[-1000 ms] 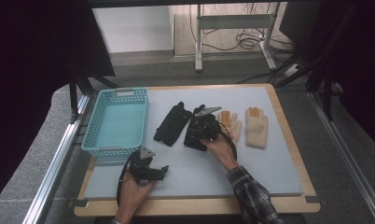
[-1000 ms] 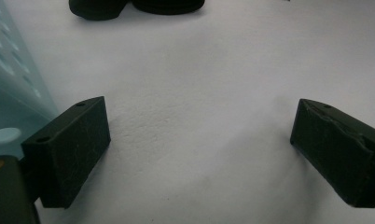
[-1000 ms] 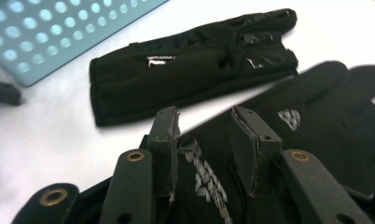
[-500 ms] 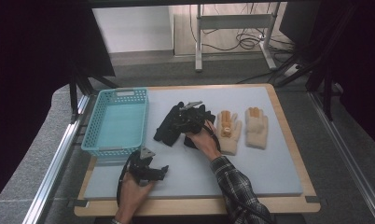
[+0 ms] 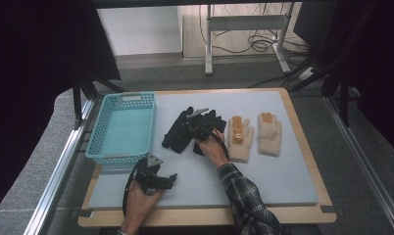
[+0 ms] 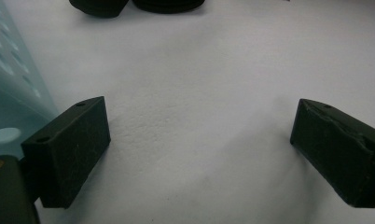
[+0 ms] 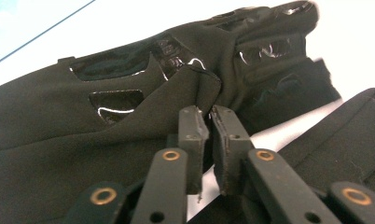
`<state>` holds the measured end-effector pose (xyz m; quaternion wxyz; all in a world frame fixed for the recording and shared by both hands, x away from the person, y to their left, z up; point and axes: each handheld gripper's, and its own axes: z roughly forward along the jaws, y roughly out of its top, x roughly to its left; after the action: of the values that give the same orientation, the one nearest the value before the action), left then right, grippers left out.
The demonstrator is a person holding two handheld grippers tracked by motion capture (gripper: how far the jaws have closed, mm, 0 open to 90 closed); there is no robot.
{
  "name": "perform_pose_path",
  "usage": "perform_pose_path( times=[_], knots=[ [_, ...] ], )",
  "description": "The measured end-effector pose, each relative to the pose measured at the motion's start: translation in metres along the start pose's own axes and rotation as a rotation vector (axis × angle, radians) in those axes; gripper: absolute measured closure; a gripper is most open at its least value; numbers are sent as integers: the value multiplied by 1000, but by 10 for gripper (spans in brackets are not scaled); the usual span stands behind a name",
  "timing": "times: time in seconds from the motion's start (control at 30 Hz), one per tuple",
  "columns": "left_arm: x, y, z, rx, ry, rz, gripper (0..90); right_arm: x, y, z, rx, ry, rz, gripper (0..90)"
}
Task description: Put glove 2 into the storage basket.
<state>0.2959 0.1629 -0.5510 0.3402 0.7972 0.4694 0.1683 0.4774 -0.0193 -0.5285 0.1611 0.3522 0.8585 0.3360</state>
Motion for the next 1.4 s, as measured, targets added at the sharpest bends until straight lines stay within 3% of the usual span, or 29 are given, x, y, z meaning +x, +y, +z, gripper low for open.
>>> perform_pose_path(
  times=[0.27, 0.43, 0.77, 0.87, 1.1, 1.27, 1.4],
  knots=[
    [0, 0, 0, 0, 0, 1, 50, -3, 7, -15, -29, 59, 7, 849],
    [0, 0, 0, 1, 1, 2, 51, 0, 12, -26, -48, 64, -9, 849],
    [0, 0, 0, 0, 1, 3, 51, 7, 26, -63, -104, 107, -25, 849],
    [0, 0, 0, -1, 1, 3, 51, 8, 27, -81, -129, 125, -33, 850],
    [0, 0, 0, -1, 1, 2, 51, 9, 23, -110, -158, 162, -27, 850],
    [0, 0, 0, -1, 2, 2, 51, 16, 10, -136, -164, 202, -57, 850],
    [0, 0, 0, -4, 1, -2, 51, 17, 0, -148, -158, 222, -62, 850]
  ],
)
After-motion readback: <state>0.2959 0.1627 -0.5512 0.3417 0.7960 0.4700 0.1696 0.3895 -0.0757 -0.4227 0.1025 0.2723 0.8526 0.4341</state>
